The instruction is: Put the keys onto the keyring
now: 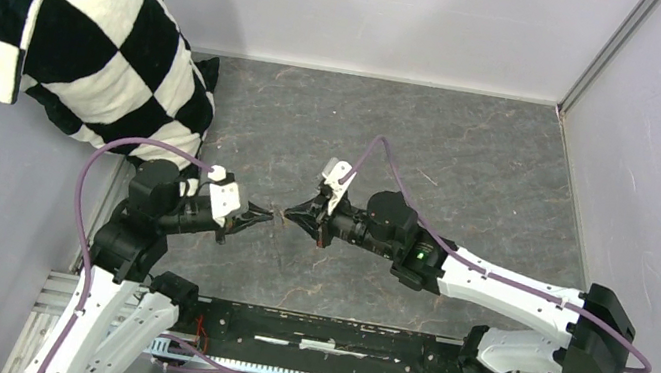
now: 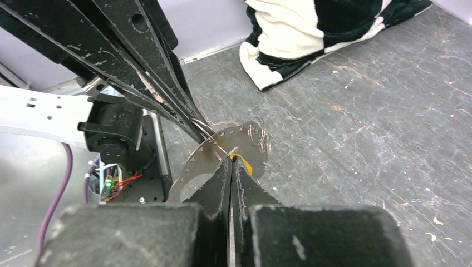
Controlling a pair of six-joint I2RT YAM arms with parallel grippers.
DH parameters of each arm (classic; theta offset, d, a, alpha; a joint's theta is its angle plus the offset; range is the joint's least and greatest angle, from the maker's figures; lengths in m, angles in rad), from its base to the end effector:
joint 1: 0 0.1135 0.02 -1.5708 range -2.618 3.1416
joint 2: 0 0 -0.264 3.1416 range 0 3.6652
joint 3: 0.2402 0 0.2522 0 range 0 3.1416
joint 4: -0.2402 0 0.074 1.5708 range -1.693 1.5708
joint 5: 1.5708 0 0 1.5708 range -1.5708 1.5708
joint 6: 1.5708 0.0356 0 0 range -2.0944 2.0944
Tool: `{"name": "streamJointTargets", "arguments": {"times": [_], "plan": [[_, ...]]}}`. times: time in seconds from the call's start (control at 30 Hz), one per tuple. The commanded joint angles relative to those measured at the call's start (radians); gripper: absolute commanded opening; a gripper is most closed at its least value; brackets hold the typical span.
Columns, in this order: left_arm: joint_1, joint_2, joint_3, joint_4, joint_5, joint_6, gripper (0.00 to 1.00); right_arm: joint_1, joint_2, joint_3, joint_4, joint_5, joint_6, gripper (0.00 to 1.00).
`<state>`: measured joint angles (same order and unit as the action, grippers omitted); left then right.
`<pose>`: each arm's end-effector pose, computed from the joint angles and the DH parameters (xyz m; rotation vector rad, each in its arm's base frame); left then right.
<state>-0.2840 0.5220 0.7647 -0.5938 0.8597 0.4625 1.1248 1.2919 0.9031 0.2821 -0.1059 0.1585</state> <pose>0.0940 -0.0555 0.3288 1.1697 1.4370 -0.6958 0.1284 0.2773 0.3183 -0.9059 1.5435 1.0373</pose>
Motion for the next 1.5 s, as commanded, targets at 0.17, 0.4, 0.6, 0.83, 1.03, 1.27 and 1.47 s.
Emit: {"name": "streamJointTargets", "arguments": {"times": [0.17,0.4,0.6,0.83,1.03,1.27,1.47], "plan": [[-0.004,0.004,0.023,0.040,0.065,0.019,0.02,-0.046,-0.055,-0.029,0.048,-0.021,0.034,0.00],[-0.004,-0.009,0.021,0.090,0.069,-0.035,0.02,-0.058,-0.071,-0.052,0.050,-0.034,0.046,0.00],[-0.003,-0.005,0.030,0.143,0.080,-0.086,0.02,-0.087,-0.089,-0.093,0.113,-0.107,0.088,0.00],[-0.004,-0.001,0.027,0.162,0.079,-0.080,0.02,-0.100,-0.098,-0.107,0.149,-0.167,0.090,0.00],[-0.004,0.009,0.040,0.128,0.087,-0.050,0.02,-0.126,-0.091,-0.089,0.068,-0.133,0.041,0.20],[-0.004,0.031,0.034,0.082,0.029,-0.023,0.02,-0.148,-0.095,-0.185,0.009,0.067,0.037,0.55],[-0.004,0.074,0.064,0.019,-0.023,-0.014,0.02,-0.148,-0.094,-0.208,-0.040,0.260,0.039,0.72]]}}
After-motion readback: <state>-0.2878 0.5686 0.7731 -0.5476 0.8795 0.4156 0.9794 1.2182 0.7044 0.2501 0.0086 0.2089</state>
